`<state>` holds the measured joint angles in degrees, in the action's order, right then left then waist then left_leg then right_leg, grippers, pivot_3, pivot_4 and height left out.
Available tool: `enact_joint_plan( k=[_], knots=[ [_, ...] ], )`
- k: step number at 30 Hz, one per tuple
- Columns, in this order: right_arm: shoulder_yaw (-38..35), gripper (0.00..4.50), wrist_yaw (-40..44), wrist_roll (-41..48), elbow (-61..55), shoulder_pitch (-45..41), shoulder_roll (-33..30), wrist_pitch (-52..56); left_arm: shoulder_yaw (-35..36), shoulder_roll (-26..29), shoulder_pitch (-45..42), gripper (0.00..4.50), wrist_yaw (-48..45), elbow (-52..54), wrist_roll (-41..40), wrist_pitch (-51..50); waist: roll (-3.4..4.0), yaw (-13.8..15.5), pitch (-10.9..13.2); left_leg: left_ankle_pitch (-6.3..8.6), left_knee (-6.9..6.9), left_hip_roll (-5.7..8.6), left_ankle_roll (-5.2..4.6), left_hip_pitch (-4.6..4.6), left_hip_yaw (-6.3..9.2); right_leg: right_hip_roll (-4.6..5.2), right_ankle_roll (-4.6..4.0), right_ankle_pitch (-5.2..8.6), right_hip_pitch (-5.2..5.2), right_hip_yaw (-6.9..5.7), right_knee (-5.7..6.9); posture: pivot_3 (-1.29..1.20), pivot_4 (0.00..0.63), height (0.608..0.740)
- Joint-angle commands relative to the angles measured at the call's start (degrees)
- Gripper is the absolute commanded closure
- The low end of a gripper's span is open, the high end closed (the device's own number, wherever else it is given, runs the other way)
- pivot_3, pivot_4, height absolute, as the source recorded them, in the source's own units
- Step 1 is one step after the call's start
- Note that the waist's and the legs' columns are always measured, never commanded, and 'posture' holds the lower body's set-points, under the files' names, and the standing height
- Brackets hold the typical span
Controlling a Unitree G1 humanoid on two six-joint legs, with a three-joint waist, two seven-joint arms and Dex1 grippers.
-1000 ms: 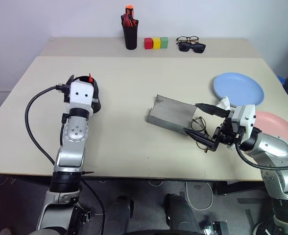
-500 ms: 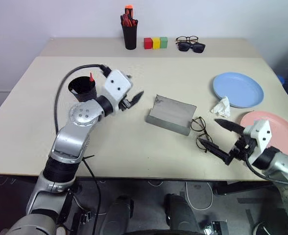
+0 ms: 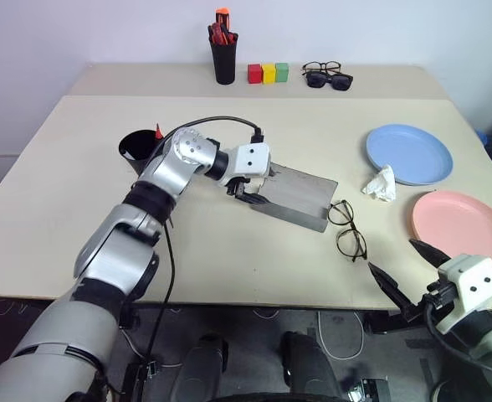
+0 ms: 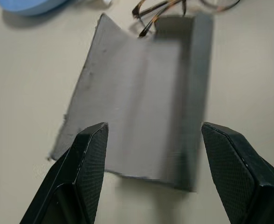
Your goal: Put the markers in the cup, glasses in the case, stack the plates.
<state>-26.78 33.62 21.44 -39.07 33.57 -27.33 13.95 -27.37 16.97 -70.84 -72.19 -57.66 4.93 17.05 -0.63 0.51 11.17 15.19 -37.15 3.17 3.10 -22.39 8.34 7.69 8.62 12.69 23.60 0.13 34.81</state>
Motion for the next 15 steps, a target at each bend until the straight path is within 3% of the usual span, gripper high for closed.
enact_joint_plan(
  k=[1, 9, 12, 15],
  knots=[
    [0.03, 0.0, -1.11, -0.68, -2.82, 0.59, 0.87, -1.42, -0.19, -2.09, -3.52, 1.28, -0.89, -7.68, 3.81, 5.94, 0.0, 0.02, 0.0, 0.05, 0.02, 0.01, -0.08, 0.0, -0.02, 0.0, -0.02, 0.0, 0.02, 0.02, 0.02, 0.0, 0.15, 0.74],
    [0.1, 0.0, -2.45, -0.54, -4.49, 0.47, 0.76, 0.06, -1.87, -5.76, -6.28, 1.28, -0.09, -15.16, 11.96, 9.83, -0.04, 0.23, 0.02, 0.09, -0.04, 0.01, -0.14, -0.02, -0.05, 0.01, 0.24, 0.16, -0.01, 0.02, 0.05, 0.0, 0.15, 0.74],
    [-0.02, 0.0, -2.42, -0.62, -3.85, 0.04, 0.62, -0.08, -0.87, -6.57, -6.58, 2.1, -0.73, -15.86, 12.75, 9.41, -0.04, 0.21, 0.03, 0.09, -0.06, 0.0, -0.14, 0.0, -0.05, 0.01, 0.23, 0.16, -0.02, 0.02, 0.12, 0.0, 0.15, 0.74],
    [-0.38, 0.0, -2.02, -0.52, -2.9, -0.07, 0.61, -0.7, 0.08, -7.15, -6.66, 3.55, -2.06, -15.93, 12.79, 8.73, -0.04, 0.14, 0.03, 0.09, -0.06, 0.0, -0.14, 0.02, -0.05, 0.01, 0.23, 0.16, -0.01, 0.02, 0.15, 0.0, 0.15, 0.74]
  ],
)
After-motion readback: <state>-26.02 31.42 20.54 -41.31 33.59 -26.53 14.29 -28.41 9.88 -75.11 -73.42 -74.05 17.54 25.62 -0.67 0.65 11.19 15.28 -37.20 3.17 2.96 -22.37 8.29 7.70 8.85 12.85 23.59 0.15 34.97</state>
